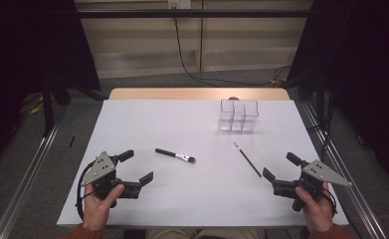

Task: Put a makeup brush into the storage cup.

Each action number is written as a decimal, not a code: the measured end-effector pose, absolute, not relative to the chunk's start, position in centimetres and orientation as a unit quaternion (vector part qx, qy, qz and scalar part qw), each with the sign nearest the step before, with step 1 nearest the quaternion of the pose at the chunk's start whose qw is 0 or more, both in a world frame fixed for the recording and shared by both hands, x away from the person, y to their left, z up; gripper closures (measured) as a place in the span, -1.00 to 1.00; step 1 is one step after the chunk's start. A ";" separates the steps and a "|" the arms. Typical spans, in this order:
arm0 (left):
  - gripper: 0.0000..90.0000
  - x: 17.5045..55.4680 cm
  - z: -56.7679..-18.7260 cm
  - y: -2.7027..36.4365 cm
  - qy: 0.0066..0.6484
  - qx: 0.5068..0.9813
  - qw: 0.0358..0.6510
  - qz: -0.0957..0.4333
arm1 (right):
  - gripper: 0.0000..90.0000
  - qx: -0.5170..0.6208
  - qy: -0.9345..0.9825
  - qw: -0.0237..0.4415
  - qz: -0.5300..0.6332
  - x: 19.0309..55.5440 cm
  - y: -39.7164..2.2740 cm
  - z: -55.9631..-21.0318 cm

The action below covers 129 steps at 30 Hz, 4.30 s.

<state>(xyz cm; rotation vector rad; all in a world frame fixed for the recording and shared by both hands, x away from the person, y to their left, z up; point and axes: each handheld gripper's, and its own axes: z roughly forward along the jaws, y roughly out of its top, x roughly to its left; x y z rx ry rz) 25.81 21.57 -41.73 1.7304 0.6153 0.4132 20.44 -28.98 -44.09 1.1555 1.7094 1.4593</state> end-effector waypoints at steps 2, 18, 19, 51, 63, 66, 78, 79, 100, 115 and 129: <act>-0.92 26.0 -41.7 21.3 0.262 0.742 0.592 0.174 | -1.00 0.435 0.645 0.302 0.550 20.4 -29.0 -44.1; -0.92 29.4 -41.4 19.3 0.252 0.762 0.577 0.153 | -1.00 0.435 0.646 0.301 0.551 20.5 -28.9 -44.1; -0.92 29.6 -41.3 19.2 0.252 0.762 0.576 0.152 | -1.00 0.435 0.645 0.301 0.552 20.5 -28.8 -44.1; -0.92 34.9 -39.9 16.9 0.234 0.782 0.560 0.143 | -1.00 0.432 0.647 0.298 0.553 20.5 -28.8 -44.1; -0.92 36.9 -39.6 16.7 0.229 0.798 0.540 0.140 | -1.00 0.430 0.648 0.298 0.553 20.5 -28.8 -44.1; -0.92 37.5 -39.4 16.5 0.221 0.812 0.523 0.138 | -1.00 0.429 0.650 0.298 0.551 20.6 -28.8 -44.1; -0.90 39.2 -39.3 15.5 0.209 0.858 0.456 0.116 | -1.00 0.431 0.649 0.296 0.553 20.5 -28.8 -44.1; -0.89 39.4 -39.2 15.4 0.208 0.861 0.451 0.112 | -1.00 0.430 0.649 0.296 0.553 20.5 -28.8 -44.1; -0.87 41.0 -41.2 14.1 0.185 0.928 0.317 0.068 | -1.00 0.430 0.651 0.293 0.553 20.5 -28.8 -44.1; -0.89 41.5 -43.7 12.6 0.158 0.959 0.233 0.033 | -1.00 0.430 0.650 0.292 0.555 20.5 -28.7 -44.1; -0.84 41.4 -45.3 11.3 0.146 0.970 0.192 0.016 | -1.00 0.429 0.652 0.291 0.553 20.5 -28.7 -44.2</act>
